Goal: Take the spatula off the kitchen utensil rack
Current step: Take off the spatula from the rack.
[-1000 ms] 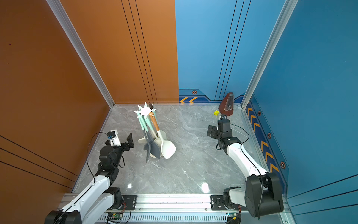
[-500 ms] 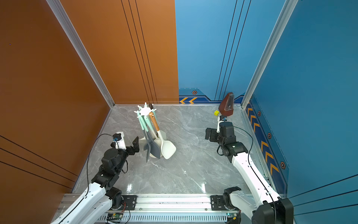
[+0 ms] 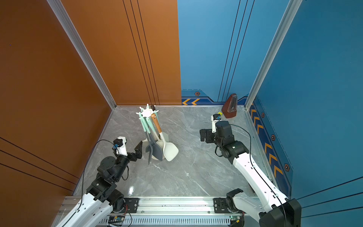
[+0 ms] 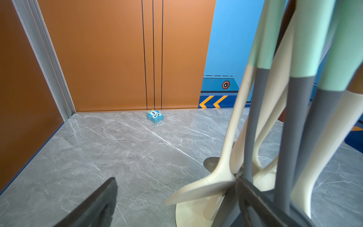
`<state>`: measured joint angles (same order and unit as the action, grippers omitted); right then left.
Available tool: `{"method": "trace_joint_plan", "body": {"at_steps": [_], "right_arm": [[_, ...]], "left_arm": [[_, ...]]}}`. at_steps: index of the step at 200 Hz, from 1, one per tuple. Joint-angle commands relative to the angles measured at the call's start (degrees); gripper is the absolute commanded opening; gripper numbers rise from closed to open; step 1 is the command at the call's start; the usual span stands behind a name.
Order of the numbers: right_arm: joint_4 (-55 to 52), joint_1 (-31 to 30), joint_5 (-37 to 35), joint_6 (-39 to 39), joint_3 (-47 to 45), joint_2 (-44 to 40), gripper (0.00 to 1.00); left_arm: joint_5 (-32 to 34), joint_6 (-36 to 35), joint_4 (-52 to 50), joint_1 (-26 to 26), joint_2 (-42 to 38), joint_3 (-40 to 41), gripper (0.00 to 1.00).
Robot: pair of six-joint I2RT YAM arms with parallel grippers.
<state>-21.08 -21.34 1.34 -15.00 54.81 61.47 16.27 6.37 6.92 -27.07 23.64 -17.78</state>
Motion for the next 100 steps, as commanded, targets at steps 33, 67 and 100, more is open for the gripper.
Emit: {"method": "trace_joint_plan", "body": {"at_steps": [33, 67, 100], "right_arm": [[-2.1, -1.6, -0.5, 1.8, 3.1, 0.5, 0.99], [-2.2, -3.5, -0.1, 2.7, 4.6, 1.2, 0.99], [-2.1, -7.0, -0.9, 3.5, 6.5, 1.7, 0.98]], "left_arm": [[-5.1, -3.0, -1.0, -2.0, -6.3, -0.5, 0.95], [-7.3, -2.9, -0.9, -3.4, -7.5, -0.6, 0.95], [-9.7, -3.4, -0.9, -4.5, -3.0, -3.8, 0.93]]}}
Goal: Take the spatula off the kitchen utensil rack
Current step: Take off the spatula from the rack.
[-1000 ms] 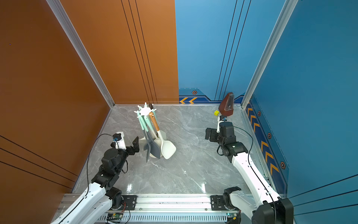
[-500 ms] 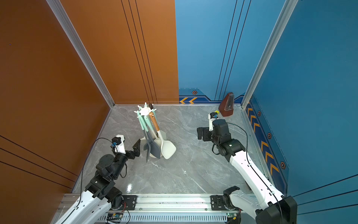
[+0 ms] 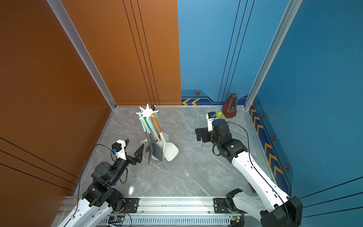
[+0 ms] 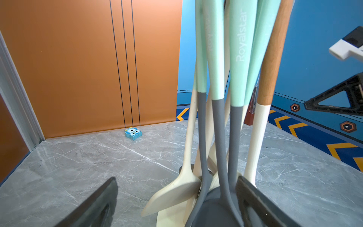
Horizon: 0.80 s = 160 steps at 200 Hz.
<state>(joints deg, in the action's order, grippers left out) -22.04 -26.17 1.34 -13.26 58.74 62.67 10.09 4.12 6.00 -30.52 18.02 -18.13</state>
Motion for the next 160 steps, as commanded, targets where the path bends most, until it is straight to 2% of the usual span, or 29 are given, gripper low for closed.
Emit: {"method": "trace_joint_plan", "body": {"at_steps": [1, 51, 123, 160], "right_arm": [[-1.1, -2.3, -0.9, 1.7, 2.6, 0.5, 0.98], [0.9, -5.7, -2.8, 3.3, 1.9, 0.1, 0.98], [7.1, -8.2, 3.3, 0.6, 0.3, -1.6, 0.9], [7.7, -11.3, 2.9, 0.5, 1.5, -0.4, 0.88]], "left_arm": [[-3.5, -1.1, 0.1, -1.1, 2.7, -3.6, 0.93], [-3.3, -2.0, 0.1, -2.3, 5.9, -6.2, 0.92], [-4.2, -2.4, 1.4, -3.4, 7.5, -9.6, 0.91], [-5.1, -3.1, 1.5, -3.8, 10.7, -12.1, 0.89]]}}
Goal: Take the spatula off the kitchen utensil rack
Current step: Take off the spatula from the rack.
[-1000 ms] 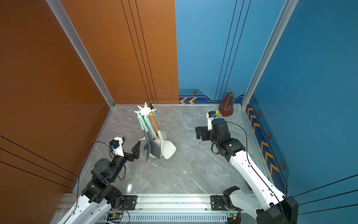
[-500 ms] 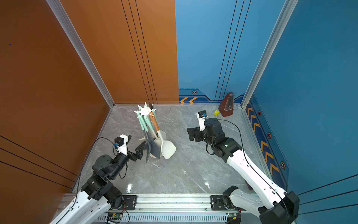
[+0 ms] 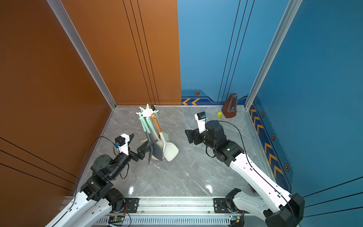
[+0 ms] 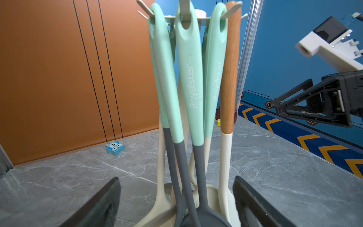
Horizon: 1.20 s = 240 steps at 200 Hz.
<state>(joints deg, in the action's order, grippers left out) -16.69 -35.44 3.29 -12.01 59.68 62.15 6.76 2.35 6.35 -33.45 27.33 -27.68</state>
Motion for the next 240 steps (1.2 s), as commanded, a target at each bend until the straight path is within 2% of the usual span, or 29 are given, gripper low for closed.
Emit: {"method": "trace_joint_plan", "body": {"at_steps": [1, 40, 59, 63, 140, 195, 215, 240], "right_arm": [[2.3, -2.1, 0.9, -0.8, 0.7, 0.2, 0.88], [3.5, -4.4, 1.1, -0.4, 1.7, 0.4, 0.87], [3.9, -7.3, 0.9, 0.0, 2.6, 1.1, 0.87], [4.0, -7.6, 0.8, 0.1, 2.7, 1.3, 0.87], [5.4, -9.2, 0.7, 0.9, 3.6, 4.2, 0.86], [7.2, -9.3, 2.1, 1.0, 3.5, 5.6, 0.86], [7.4, -9.3, 3.2, 1.3, 3.9, 6.4, 0.86], [8.1, -9.5, 3.5, 1.4, 3.8, 7.0, 0.85]], "left_arm": [[-1.7, -1.3, 1.1, -0.8, 1.4, -2.5, 0.89], [-1.9, -3.1, 1.6, -0.9, 3.9, -4.2, 0.87], [-1.7, -3.9, 1.9, -0.9, 5.4, -5.0, 0.87], [-1.7, -4.0, 2.0, -0.9, 5.7, -5.1, 0.83], [-3.3, -4.7, 3.5, -0.6, 10.2, -6.4, 0.65], [-5.7, -4.4, 4.7, 0.9, 11.3, -5.2, 0.56], [-6.9, -3.7, 4.8, 1.7, 11.4, -4.9, 0.49], [-9.0, -3.1, 5.1, 2.8, 11.8, -4.7, 0.47]]}}
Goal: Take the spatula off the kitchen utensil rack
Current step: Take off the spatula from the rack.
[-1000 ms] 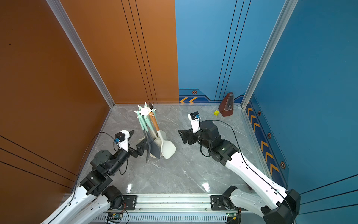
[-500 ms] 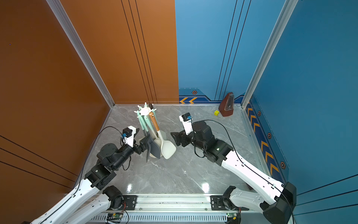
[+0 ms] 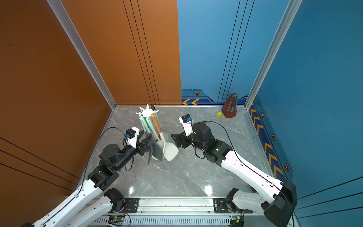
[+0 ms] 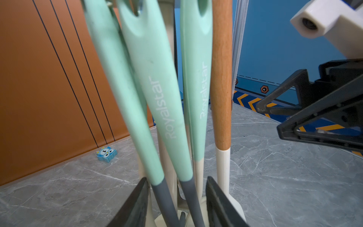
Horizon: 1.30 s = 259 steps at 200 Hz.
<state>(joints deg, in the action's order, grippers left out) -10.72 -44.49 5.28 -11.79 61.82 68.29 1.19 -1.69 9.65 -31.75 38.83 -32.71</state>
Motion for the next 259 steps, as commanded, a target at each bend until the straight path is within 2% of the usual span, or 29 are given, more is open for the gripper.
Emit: {"method": "trace_joint_plan", "body": {"at_steps": [1, 115, 164, 198, 259], "right_arm": [[2.2, -0.4, 1.5, 1.2, 1.6, 0.9, 0.85], [6.3, -0.8, 4.2, 2.3, 0.6, 1.8, 0.86], [7.6, -3.4, 2.4, 7.9, -0.2, 1.3, 0.9], [7.7, -5.0, 0.9, 10.0, -0.1, 1.9, 0.89], [8.5, -5.4, 1.4, 11.0, 1.9, 4.8, 0.82]], "left_arm": [[-3.5, 0.9, 1.7, 1.2, 0.3, 0.3, 0.47], [-9.5, 2.2, 2.5, 3.5, 2.7, 0.5, 0.34], [-9.9, 2.1, 2.5, 4.0, 3.4, 0.4, 0.27], [-10.0, 1.9, 2.5, 4.1, 3.4, 0.5, 0.26], [-10.0, 2.0, 2.5, 4.1, 3.6, 0.5, 0.26]]}}
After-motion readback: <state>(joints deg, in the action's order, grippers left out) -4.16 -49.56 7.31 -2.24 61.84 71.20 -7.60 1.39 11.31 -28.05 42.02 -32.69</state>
